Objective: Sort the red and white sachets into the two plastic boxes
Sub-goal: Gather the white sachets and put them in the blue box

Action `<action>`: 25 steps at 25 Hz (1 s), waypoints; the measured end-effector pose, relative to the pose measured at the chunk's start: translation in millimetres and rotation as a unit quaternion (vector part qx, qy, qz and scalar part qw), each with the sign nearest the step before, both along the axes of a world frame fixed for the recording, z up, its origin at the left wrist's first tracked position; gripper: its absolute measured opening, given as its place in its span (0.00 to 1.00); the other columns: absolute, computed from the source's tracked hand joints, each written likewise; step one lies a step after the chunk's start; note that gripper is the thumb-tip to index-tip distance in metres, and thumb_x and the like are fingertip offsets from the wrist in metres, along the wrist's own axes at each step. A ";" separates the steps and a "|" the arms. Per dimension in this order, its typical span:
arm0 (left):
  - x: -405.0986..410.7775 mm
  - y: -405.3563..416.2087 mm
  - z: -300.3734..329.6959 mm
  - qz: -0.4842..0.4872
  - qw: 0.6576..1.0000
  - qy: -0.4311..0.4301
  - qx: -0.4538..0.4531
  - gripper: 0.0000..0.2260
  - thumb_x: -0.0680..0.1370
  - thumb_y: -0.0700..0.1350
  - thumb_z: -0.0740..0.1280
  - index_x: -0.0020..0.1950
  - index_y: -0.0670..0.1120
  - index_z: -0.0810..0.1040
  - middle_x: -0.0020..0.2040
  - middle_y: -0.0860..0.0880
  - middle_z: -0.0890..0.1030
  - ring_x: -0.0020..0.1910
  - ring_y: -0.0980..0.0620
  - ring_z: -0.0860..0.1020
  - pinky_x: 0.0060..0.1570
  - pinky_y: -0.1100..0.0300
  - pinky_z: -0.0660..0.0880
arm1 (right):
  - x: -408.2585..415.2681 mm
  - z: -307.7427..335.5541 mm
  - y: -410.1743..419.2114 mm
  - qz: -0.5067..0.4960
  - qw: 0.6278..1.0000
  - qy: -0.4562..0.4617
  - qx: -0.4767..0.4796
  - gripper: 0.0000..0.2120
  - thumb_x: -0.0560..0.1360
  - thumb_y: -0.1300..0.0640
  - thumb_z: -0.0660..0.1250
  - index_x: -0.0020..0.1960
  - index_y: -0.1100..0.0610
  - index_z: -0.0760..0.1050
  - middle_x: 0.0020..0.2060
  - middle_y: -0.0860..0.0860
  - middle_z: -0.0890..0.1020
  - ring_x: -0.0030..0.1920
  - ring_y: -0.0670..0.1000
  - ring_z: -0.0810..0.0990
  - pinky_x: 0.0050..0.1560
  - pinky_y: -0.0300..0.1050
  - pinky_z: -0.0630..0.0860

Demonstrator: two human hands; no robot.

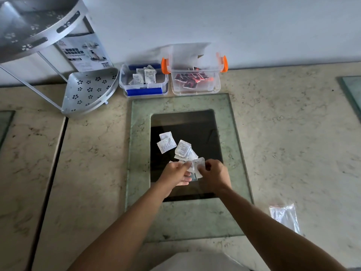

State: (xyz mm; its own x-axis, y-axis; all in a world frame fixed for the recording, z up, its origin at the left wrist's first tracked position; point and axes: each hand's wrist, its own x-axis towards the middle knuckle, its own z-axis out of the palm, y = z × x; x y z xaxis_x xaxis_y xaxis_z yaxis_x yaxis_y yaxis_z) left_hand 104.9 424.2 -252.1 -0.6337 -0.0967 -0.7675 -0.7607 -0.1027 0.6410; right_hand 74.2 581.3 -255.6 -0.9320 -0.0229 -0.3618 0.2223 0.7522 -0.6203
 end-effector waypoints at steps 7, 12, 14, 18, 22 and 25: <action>12.5 -17.1 7.0 0.194 0.977 -0.001 0.093 0.05 0.77 0.37 0.66 0.47 0.36 0.80 0.37 0.37 0.80 0.31 0.43 0.79 0.33 0.54 0.78 | 3.2 9.2 -43.4 0.148 0.978 -0.075 -0.129 0.08 0.75 0.56 0.69 0.51 0.54 0.85 0.40 0.46 0.85 0.41 0.45 0.83 0.45 0.42 0.79; 19.0 -45.5 9.2 0.257 0.961 -0.031 0.095 0.01 0.77 0.34 0.66 0.46 0.36 0.75 0.31 0.39 0.77 0.27 0.45 0.75 0.31 0.55 0.77 | -43.1 -5.7 -56.5 0.019 0.999 -0.035 0.008 0.24 0.75 0.47 0.70 0.67 0.55 0.72 0.62 0.54 0.73 0.55 0.53 0.79 0.55 0.50 0.79; 20.1 -52.4 4.2 0.266 0.958 -0.035 0.098 0.05 0.77 0.37 0.66 0.50 0.36 0.76 0.31 0.38 0.79 0.27 0.44 0.77 0.34 0.53 0.79 | -52.2 -11.0 -64.2 0.066 0.995 -0.049 0.049 0.29 0.73 0.44 0.72 0.69 0.53 0.69 0.64 0.54 0.69 0.60 0.55 0.75 0.58 0.55 0.79; 17.0 -59.3 -3.1 0.287 0.948 -0.040 0.128 0.12 0.81 0.45 0.64 0.54 0.35 0.76 0.36 0.36 0.80 0.30 0.43 0.79 0.40 0.49 0.79 | -55.2 -15.2 -73.9 0.069 0.997 -0.004 0.032 0.16 0.72 0.54 0.75 0.57 0.55 0.76 0.59 0.53 0.72 0.61 0.53 0.71 0.55 0.44 0.74; 12.0 -58.9 -5.9 0.261 0.956 -0.045 0.128 0.17 0.82 0.49 0.63 0.55 0.35 0.77 0.40 0.35 0.82 0.34 0.41 0.81 0.43 0.48 0.80 | -51.6 -14.6 -68.4 0.069 0.996 0.042 -0.027 0.08 0.70 0.64 0.73 0.44 0.55 0.77 0.46 0.50 0.78 0.48 0.52 0.78 0.42 0.37 0.73; 10.4 -53.6 -0.9 0.230 0.959 -0.040 0.162 0.20 0.82 0.54 0.63 0.50 0.35 0.79 0.41 0.35 0.83 0.37 0.39 0.83 0.45 0.46 0.80 | -32.6 -1.0 -65.7 0.111 0.987 0.095 -0.071 0.11 0.68 0.67 0.72 0.41 0.54 0.73 0.41 0.48 0.78 0.42 0.51 0.76 0.38 0.39 0.72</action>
State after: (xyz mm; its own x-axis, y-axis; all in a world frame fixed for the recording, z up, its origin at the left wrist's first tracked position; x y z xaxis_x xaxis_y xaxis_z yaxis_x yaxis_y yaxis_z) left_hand 115.3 370.6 -253.0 -0.5184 -0.1008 -0.8492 -0.6325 -0.6230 0.4601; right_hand 41.5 515.6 -256.6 -0.9489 -0.2729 -0.1585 -0.0698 0.6712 -0.7380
